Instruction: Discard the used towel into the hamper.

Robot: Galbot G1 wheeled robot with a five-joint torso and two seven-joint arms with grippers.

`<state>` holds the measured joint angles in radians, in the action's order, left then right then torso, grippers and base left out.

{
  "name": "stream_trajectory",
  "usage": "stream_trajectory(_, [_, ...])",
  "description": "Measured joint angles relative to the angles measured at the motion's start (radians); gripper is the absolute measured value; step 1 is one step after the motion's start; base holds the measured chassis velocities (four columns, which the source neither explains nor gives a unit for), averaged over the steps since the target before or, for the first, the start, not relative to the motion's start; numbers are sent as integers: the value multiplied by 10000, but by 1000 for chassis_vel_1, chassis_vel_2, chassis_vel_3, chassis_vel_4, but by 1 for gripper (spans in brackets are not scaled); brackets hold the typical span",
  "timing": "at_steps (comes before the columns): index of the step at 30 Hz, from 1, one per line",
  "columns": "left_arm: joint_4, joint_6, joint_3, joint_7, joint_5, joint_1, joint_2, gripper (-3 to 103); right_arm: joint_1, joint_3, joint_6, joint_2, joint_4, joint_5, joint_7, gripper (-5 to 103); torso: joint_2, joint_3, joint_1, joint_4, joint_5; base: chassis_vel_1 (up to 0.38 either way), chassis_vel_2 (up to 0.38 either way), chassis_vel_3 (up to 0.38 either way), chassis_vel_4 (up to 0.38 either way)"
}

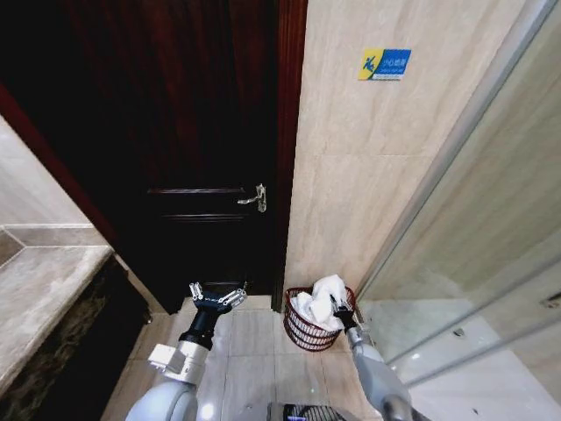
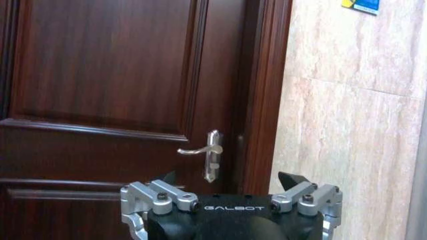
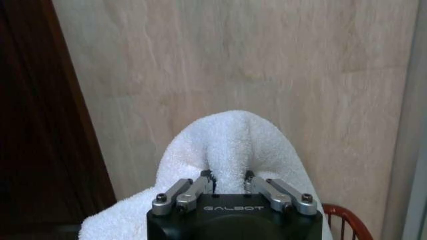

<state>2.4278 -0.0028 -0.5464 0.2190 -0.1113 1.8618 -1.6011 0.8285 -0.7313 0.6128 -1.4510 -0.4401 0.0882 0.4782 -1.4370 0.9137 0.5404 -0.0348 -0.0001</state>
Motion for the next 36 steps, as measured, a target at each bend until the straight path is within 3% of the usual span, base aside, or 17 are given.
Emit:
stream_trajectory(9, [0,0,0,0,0,1,0,100,-732,-5,-1395,86,770,-869,-654,20,-4,-4,-19,-2,3,-3,-8,0,8])
stream_trajectory(16, [0,0,0,0,0,1,0,100,-1127,-130,-1514,-11,1510,-1375,-1043,20,-3,-2,-11,-2,3,0,0,0,0])
stream_trajectory(22, [0,0,0,0,0,1,0,100,-1065,-160,-1946,-53,1288,-1738,-927,20,-3,-3,-11,-1,0,0,0,0,0])
stream_trajectory(28, [0,0,0,0,0,1,0,100,-907,-187,-2864,-70,863,-2086,-930,20,-4,-4,-14,0,-1,0,0,0,0])
stream_trajectory(36, [0,0,0,0,0,2,0,100,-1089,-206,-3026,-110,1199,-2429,-1361,20,-3,-2,-12,-1,-2,-89,84,95,-85])
